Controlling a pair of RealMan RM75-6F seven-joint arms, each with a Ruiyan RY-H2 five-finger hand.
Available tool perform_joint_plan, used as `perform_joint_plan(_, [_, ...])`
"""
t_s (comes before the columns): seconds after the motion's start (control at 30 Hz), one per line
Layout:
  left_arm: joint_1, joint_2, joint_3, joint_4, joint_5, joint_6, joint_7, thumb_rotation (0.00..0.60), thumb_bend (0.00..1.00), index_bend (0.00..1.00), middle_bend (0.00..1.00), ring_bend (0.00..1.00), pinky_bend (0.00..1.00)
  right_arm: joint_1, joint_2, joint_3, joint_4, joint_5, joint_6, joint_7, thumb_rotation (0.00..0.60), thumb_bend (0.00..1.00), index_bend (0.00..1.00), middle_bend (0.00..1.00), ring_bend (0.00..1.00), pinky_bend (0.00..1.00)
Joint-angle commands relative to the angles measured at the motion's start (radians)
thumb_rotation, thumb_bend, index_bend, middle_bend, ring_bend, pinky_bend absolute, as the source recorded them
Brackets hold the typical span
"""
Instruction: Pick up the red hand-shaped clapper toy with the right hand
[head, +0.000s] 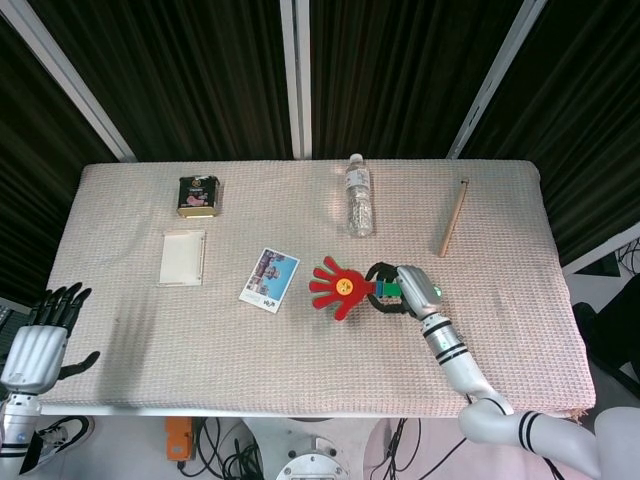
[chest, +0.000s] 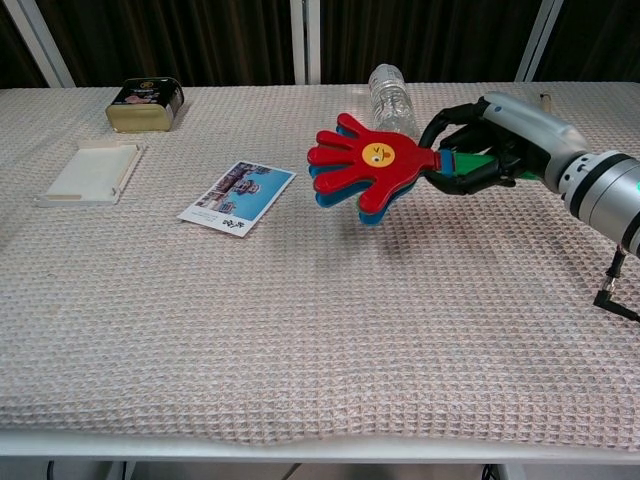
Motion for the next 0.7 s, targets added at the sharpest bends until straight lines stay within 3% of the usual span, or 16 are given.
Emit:
perform_joint_plan(0.03, [0.001, 0.000, 0.000, 0.002, 0.000, 0.001, -0.003, 0.600, 0.16, 0.01, 0.00, 0.00, 0.00, 0.041, 0.019, -0.027, -0.003, 0.016, -0.113, -0.045, 0.600, 0.13, 0.32, 0.30, 0.15, 0.38])
perform_joint_plan(0.07, [0.002, 0.000, 0.001, 0.003, 0.000, 0.002, -0.004, 0.600, 0.16, 0.01, 0.00, 0.00, 0.00, 0.049, 0.029, -0.032, -0.008, 0.020, -0.135, -0.058, 0.600, 0.05, 0.14, 0.14, 0.04, 0.18])
perform_joint_plan(0.1, [0.003, 0.000, 0.001, 0.004, 0.000, 0.003, -0.005, 0.600, 0.16, 0.01, 0.00, 0.00, 0.00, 0.049, 0.030, -0.027, -0.012, 0.028, -0.131, -0.072, 0.600, 0.01, 0.04, 0.04, 0.00, 0.05])
perform_joint_plan(0.13, [0.004, 0.001, 0.001, 0.005, -0.001, 0.004, -0.006, 0.600, 0.16, 0.01, 0.00, 0.00, 0.00, 0.044, 0.025, -0.021, -0.013, 0.032, -0.112, -0.079, 0.600, 0.00, 0.00, 0.00, 0.00, 0.01])
perform_joint_plan(0.33, [0.008, -0.001, 0.001, 0.009, 0.000, 0.009, -0.013, 0.600, 0.16, 0.01, 0.00, 0.00, 0.00, 0.008, 0.074, -0.021, -0.074, -0.005, -0.026, -0.083, 0.600, 0.00, 0.00, 0.00, 0.00, 0.00])
perform_joint_plan(0.53, [0.012, -0.001, 0.002, 0.005, 0.003, 0.015, -0.010, 0.600, 0.16, 0.01, 0.00, 0.00, 0.00, -0.094, 0.239, -0.076, -0.196, -0.144, 0.163, -0.074, 0.600, 0.00, 0.00, 0.00, 0.00, 0.00])
perform_joint_plan(0.7, [0.012, 0.003, 0.001, -0.011, 0.002, 0.015, 0.001, 0.600, 0.16, 0.01, 0.00, 0.00, 0.00, -0.241, 0.360, -0.145, -0.210, -0.159, 0.337, -0.289, 0.600, 0.00, 0.00, 0.00, 0.00, 0.00])
